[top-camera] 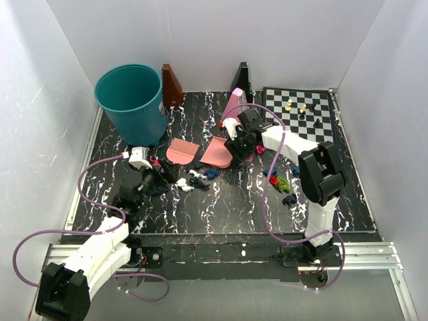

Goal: Sweep away the paper scraps from the table

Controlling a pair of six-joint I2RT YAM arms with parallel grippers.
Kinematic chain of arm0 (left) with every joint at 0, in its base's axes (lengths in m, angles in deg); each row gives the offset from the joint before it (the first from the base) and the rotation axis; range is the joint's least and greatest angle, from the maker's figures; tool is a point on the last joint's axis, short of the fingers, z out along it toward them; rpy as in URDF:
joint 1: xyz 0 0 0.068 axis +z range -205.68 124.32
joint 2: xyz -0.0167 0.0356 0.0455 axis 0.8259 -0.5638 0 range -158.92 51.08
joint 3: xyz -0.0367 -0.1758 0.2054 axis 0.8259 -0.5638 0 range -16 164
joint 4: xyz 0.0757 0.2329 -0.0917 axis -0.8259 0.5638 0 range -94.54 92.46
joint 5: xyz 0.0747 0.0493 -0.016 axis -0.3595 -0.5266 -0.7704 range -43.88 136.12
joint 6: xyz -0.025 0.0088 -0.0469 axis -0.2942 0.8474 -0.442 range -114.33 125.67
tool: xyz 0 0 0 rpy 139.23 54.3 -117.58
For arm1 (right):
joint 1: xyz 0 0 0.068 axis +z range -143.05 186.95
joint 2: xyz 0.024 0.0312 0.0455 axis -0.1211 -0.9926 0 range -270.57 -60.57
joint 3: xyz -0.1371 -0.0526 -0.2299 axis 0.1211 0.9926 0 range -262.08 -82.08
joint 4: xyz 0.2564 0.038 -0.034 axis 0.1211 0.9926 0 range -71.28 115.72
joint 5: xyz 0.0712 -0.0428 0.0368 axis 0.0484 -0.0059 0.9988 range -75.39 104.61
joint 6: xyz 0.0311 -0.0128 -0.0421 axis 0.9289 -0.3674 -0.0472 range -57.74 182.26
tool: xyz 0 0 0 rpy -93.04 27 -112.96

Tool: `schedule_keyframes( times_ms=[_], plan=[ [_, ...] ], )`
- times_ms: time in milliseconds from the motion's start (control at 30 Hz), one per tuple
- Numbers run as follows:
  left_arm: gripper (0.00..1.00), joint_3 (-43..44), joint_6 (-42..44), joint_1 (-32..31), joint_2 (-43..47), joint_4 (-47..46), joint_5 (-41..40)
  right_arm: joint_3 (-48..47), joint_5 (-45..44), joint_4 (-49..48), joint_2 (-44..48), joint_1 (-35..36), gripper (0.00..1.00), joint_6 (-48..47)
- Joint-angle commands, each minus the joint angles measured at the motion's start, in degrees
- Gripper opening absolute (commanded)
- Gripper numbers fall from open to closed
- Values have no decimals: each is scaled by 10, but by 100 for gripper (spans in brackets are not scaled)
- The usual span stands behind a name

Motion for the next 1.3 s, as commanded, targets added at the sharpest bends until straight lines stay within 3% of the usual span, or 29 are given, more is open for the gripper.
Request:
schedule_keyframes(
  times_ms=[0, 167, 500, 667, 1000, 1267],
  plan=[
    [98, 0, 7, -2, 7, -2, -4, -35, -7, 12, -13, 3, 56, -2],
    [98, 1, 7, -2, 8, 1, -5, -50, 0, 16, -25, 6, 43, 5],
    [98, 1, 10, -2, 14, 3, -9, -41, 0, 17, -30, 10, 45, 6],
    [98, 2, 12, -2, 12, 4, -9, -54, -8, 23, -27, 12, 27, 14],
    [98, 28, 36, -2, -25, 44, -54, -39, -52, 26, 24, 11, 26, 110],
    [98, 140, 68, -16, -157, 161, -82, -40, -66, 48, 25, 4, 25, 168]
  ],
)
